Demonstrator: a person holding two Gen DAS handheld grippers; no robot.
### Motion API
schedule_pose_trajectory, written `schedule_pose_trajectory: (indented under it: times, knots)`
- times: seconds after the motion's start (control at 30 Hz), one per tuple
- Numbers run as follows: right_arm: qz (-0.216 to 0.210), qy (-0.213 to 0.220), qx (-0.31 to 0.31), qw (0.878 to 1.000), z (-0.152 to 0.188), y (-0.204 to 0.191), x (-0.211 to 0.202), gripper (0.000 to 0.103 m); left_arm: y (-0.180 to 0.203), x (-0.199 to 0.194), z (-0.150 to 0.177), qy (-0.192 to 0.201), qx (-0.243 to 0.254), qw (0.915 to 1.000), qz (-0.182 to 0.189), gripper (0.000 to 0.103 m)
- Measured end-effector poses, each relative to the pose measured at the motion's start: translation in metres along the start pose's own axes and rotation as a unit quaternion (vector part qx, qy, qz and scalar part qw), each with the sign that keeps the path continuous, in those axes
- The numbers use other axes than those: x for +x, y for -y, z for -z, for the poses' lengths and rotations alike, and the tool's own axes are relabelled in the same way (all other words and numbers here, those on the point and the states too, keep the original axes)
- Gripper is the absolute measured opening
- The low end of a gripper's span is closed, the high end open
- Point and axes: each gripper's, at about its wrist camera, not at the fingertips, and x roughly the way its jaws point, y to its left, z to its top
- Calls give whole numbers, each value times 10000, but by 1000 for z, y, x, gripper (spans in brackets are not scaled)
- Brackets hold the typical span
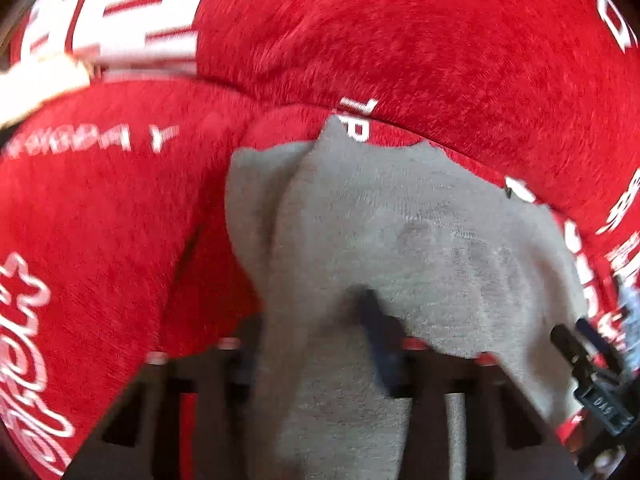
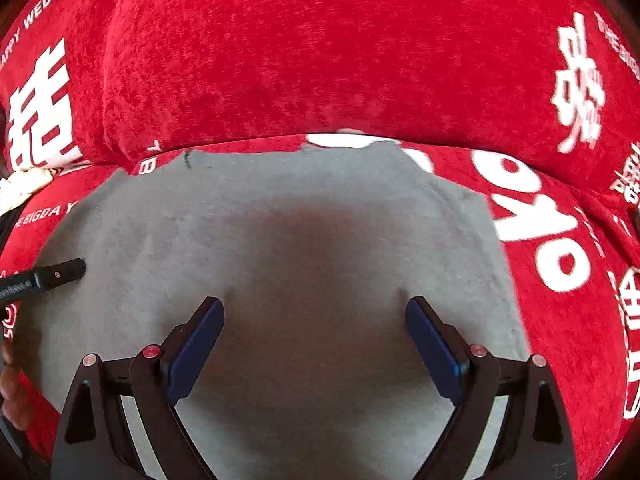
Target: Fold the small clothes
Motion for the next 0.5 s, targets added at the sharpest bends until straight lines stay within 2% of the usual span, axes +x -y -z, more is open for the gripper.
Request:
schedule_pose_trajectory:
  times: [0.03, 0.1, 0.17, 0.23, 0.33, 0.4, 0.5]
  knots:
    - [-16, -51, -60, 10000, -3, -6, 5, 94, 5, -2, 0, 32, 101, 9998, -153, 24]
    - [91, -204, -296, 9993, -5, -18, 20, 94, 6, -8, 0, 51, 104, 9997, -213, 21]
    - [335, -16, -477, 9983, -3, -25, 26, 101, 6, -16, -1, 103, 21, 9998, -166, 20]
    - [268, -58, -345, 9990, -3, -20, 28, 101, 6, -29, -2, 174, -44, 9998, -84, 19]
    - [244, -197, -274, 9991, -4, -10, 15, 101, 13, -43, -8, 259, 100, 9995, -120, 16]
    - [305, 52, -159, 9994, 2, 3, -4, 101, 22, -41, -14, 246, 145, 9995, -159, 16]
    - [406, 164, -21, 9990, 13, 26, -25, 101, 38, -37, -21, 111, 114, 9995, -289, 15]
